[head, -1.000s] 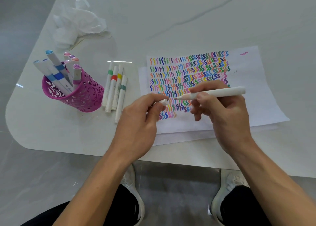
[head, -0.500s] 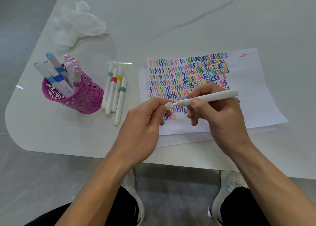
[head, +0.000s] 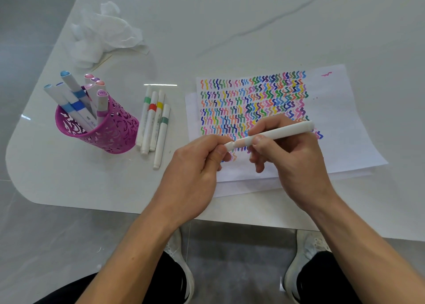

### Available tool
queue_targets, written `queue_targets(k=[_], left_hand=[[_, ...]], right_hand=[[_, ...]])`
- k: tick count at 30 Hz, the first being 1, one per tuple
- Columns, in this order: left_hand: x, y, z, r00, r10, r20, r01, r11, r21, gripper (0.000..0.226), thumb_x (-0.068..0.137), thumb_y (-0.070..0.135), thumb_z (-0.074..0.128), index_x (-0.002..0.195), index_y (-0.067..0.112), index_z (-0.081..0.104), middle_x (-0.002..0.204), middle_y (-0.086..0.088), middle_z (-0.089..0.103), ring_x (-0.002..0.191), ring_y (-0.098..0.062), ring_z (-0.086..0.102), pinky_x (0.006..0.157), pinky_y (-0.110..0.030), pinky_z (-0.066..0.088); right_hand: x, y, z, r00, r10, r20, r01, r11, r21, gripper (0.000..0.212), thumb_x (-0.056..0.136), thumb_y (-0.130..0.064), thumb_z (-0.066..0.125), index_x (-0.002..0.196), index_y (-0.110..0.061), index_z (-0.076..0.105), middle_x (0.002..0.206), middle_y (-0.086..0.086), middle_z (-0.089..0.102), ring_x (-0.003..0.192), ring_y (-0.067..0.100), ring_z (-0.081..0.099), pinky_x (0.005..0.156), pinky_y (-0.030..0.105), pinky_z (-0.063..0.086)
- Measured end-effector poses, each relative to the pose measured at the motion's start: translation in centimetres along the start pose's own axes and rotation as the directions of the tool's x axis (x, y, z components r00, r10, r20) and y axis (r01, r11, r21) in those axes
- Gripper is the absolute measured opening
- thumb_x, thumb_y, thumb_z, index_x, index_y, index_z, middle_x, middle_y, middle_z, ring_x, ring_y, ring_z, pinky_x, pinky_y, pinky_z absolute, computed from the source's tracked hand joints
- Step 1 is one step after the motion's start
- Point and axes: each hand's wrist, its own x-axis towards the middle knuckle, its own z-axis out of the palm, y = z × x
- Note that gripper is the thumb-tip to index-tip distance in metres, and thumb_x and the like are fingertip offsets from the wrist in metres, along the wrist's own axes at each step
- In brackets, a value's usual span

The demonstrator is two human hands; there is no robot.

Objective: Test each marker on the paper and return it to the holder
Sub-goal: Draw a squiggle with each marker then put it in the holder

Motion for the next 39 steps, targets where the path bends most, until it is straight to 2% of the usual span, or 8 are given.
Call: queue_targets(k=[5,11,16,22,28,31,33,39], left_hand=[[-0.2,0.2,0.1,1.0,0.005,0.009,-0.005,1.0,-0.003,0.021,0.103,0.025,0.047,0.11,0.025,0.066,0.087,0.016,0.063,0.081,-0.002,0.059,0.068,-0.006,0.042],[-0.4,0.0,0.2,0.998,0.05,-0.033,-0.05,0.999,-0.006,0.019,0.103,0.022,0.047,0.103,0.026,0.066,0.076,0.014,0.058,0.074,-0.009,0.056,0.066,-0.026,0.048],[-0.4,-0.1,0.3,0.997,0.039,-0.07,-0.04,0.999,-0.011,0.02,0.103,0.023,0.048,0.106,0.024,0.068,0.073,0.02,0.055,0.073,-0.005,0.056,0.064,-0.014,0.044],[-0.4,0.2,-0.2,0.994,0.045,-0.104,-0.056,0.993,-0.107,0.018,0.102,0.022,0.053,0.106,0.026,0.07,0.076,0.015,0.061,0.076,-0.009,0.059,0.066,-0.025,0.05],[-0.1,0.5,-2.0,0.964,0.078,-0.254,-0.121,0.98,-0.156,0.013,0.096,0.024,0.066,0.106,0.031,0.07,0.085,0.012,0.064,0.072,-0.008,0.055,0.06,-0.028,0.046],[-0.1,0.2,-3.8,0.931,0.074,-0.357,-0.153,0.968,-0.198,0.01,0.095,0.022,0.066,0.103,0.027,0.069,0.092,0.012,0.068,0.075,-0.006,0.055,0.066,-0.023,0.045],[-0.2,-0.1,-4.9,0.89,0.058,-0.452,-0.176,0.959,-0.223,0.007,0.095,0.023,0.065,0.101,0.024,0.069,0.095,0.01,0.07,0.082,-0.008,0.06,0.072,-0.026,0.049],[-0.4,-0.6,-7.1,0.69,0.072,-0.721,-0.309,0.929,-0.203,0.009,0.101,0.03,0.058,0.102,0.022,0.06,0.1,0.006,0.067,0.094,-0.015,0.064,0.078,-0.03,0.054]], right_hand=[[-0.1,0.0,0.0,1.0,0.021,0.018,-0.021,1.0,-0.024,0.009,0.091,-0.019,0.067,0.095,-0.015,0.074,0.076,0.004,0.075,0.065,0.023,0.072,0.058,0.03,0.059],[-0.2,-0.3,-0.2,0.998,0.04,0.05,-0.043,0.997,0.063,0.007,0.096,-0.008,0.068,0.098,-0.008,0.075,0.078,0.006,0.078,0.068,0.026,0.076,0.062,0.029,0.062],[-0.2,-0.6,-0.1,0.997,0.032,0.068,-0.038,0.995,0.096,0.011,0.099,0.0,0.063,0.099,-0.003,0.074,0.079,0.008,0.079,0.067,0.028,0.076,0.062,0.029,0.062],[-0.2,-0.5,0.0,0.991,0.065,0.116,-0.081,0.988,0.135,0.012,0.098,-0.008,0.067,0.106,-0.003,0.074,0.083,0.011,0.078,0.072,0.028,0.076,0.066,0.031,0.062],[0.1,-0.3,-0.1,0.995,0.055,0.078,-0.059,0.997,0.051,0.027,0.086,-0.031,0.078,0.108,-0.015,0.075,0.082,0.01,0.078,0.068,0.024,0.074,0.065,0.03,0.06],[0.3,0.1,-0.3,0.999,0.035,0.036,-0.035,0.999,0.007,0.023,0.091,-0.028,0.074,0.114,-0.021,0.074,0.082,0.006,0.076,0.069,0.022,0.072,0.063,0.029,0.06],[0.3,0.3,-0.3,1.0,0.016,0.01,-0.016,0.999,-0.048,0.018,0.096,-0.027,0.071,0.114,-0.024,0.074,0.084,0.002,0.075,0.071,0.019,0.072,0.062,0.026,0.058],[0.3,0.3,0.3,0.999,-0.011,-0.032,0.008,0.994,-0.113,0.014,0.097,-0.031,0.068,0.11,-0.03,0.073,0.085,-0.002,0.074,0.072,0.016,0.072,0.059,0.024,0.059]])
